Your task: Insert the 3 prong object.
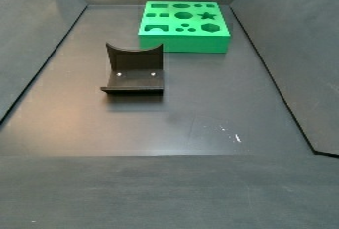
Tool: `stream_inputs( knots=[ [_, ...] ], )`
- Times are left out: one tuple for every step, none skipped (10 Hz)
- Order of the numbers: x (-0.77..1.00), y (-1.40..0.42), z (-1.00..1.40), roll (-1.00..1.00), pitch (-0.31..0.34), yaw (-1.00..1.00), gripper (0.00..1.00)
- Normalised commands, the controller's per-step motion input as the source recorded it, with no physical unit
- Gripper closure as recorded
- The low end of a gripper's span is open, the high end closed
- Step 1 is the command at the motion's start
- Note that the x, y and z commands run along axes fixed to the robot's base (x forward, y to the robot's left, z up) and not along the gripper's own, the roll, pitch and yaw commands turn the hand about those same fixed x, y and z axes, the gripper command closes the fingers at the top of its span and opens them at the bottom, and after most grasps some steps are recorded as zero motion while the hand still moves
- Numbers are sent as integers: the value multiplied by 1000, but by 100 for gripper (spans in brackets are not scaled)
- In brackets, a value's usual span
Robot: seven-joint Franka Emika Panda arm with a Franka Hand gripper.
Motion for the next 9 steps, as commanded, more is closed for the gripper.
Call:
stream_inputs(
  knots=[
    [-37,543,-1000,29,0,-531,100],
    [0,137,-1000,41,21,-886,100],
    [89,0,-909,60,16,-1000,100],
    [0,166,-886,71,0,-829,100],
    [0,354,-886,50,0,-660,100],
    [0,440,-831,66,-20,-569,100],
    [-143,746,-569,43,-14,-277,100],
    [-69,797,-306,0,0,-200,100],
    [0,777,-174,-19,0,-200,100]
  ],
)
